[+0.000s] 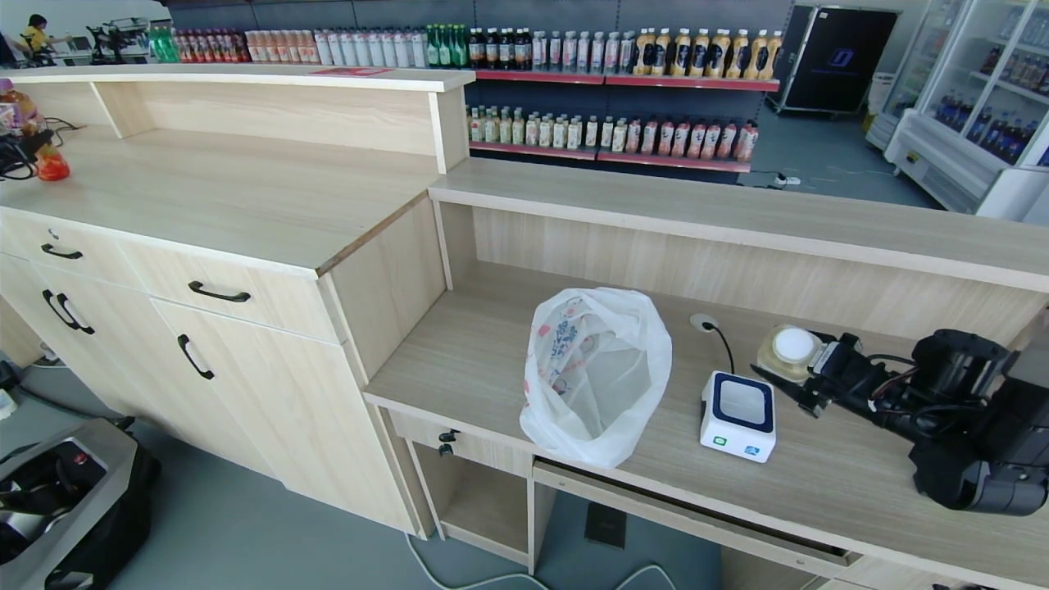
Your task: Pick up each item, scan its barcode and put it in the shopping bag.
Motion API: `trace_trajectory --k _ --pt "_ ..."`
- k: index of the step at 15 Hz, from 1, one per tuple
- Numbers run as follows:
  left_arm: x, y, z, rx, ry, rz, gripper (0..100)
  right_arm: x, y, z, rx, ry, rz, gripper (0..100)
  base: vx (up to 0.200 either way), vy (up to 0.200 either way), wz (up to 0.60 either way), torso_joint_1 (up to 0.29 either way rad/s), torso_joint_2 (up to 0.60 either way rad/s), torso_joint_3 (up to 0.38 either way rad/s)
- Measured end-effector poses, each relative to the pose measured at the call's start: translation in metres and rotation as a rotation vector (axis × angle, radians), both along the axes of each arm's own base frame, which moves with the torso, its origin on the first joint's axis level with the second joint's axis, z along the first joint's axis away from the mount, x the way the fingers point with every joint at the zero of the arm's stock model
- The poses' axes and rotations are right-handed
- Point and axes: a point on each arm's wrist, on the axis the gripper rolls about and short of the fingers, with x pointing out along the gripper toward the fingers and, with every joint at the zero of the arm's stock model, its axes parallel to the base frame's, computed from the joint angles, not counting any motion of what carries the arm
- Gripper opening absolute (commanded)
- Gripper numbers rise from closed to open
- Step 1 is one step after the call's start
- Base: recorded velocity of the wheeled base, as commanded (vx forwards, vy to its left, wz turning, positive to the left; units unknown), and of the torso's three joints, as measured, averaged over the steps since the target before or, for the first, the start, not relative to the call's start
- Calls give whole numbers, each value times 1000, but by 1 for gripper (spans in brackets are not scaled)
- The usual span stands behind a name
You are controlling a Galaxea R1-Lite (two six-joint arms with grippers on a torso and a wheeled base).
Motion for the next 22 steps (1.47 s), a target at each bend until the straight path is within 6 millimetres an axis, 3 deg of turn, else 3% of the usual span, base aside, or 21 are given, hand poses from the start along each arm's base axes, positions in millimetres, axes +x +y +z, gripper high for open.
trace_trajectory --k 3,6,9,11,16,22 --pt "0 0 0 0 0 0 100 -9 -5 33 272 115 -42 0 0 0 0 0 0 0" --pt "0 0 0 0 0 0 100 -29 -19 73 501 155 -292 0 0 0 0 0 0 0" --pt "0 0 0 0 0 0 100 -56 -19 88 583 110 -641 0 0 0 0 0 0 0" --pt "0 0 0 0 0 0 100 -70 -10 92 508 121 -754 0 0 0 0 0 0 0" --pt "0 0 0 0 0 0 100 -87 -10 106 445 71 -749 0 0 0 240 -2 1 1" --pt "0 0 0 0 0 0 100 -75 10 121 434 -20 -653 0 0 0 600 2 2 2"
